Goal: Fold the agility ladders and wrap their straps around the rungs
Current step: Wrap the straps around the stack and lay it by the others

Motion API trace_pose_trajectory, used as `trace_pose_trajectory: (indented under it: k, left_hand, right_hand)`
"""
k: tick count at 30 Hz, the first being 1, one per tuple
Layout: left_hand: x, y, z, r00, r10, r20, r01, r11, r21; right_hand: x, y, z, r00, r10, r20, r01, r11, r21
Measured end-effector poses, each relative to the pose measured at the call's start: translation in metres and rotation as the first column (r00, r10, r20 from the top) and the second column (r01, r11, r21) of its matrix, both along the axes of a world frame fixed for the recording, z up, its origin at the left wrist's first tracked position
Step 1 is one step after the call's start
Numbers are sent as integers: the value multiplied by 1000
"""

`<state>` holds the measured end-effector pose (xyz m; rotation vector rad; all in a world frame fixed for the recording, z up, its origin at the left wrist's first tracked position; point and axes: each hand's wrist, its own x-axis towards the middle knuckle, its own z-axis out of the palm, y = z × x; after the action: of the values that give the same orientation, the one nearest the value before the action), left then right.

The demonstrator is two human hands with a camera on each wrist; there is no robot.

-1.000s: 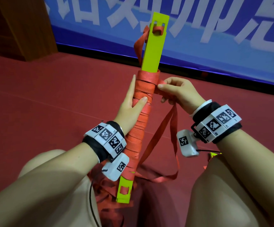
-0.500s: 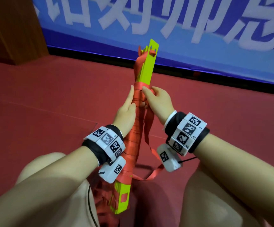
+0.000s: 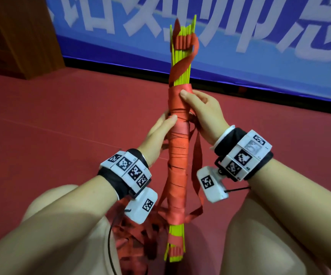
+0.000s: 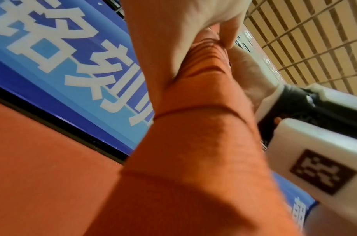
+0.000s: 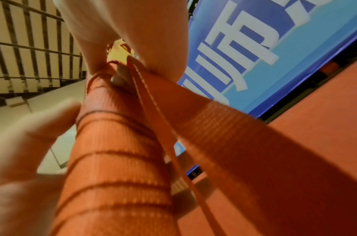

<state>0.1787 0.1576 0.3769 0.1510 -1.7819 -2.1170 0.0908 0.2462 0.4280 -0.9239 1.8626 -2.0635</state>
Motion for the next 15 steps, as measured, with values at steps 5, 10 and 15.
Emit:
trace_pose_trajectory:
  k: [5, 10, 15]
  left_hand:
    - [4, -1, -6, 997, 52, -60, -55, 997, -47]
    - [3, -10, -10, 995, 85, -53, -90, 992, -93]
    - [0, -12, -7, 997, 46, -70, -46, 999, 4]
  right_hand:
    - [-8, 6, 3, 994, 68, 86, -73, 996, 58]
    - [-22, 15, 7, 973, 193, 126, -210, 969, 134]
    - [-28, 19, 8, 969, 203, 141, -215, 973, 78]
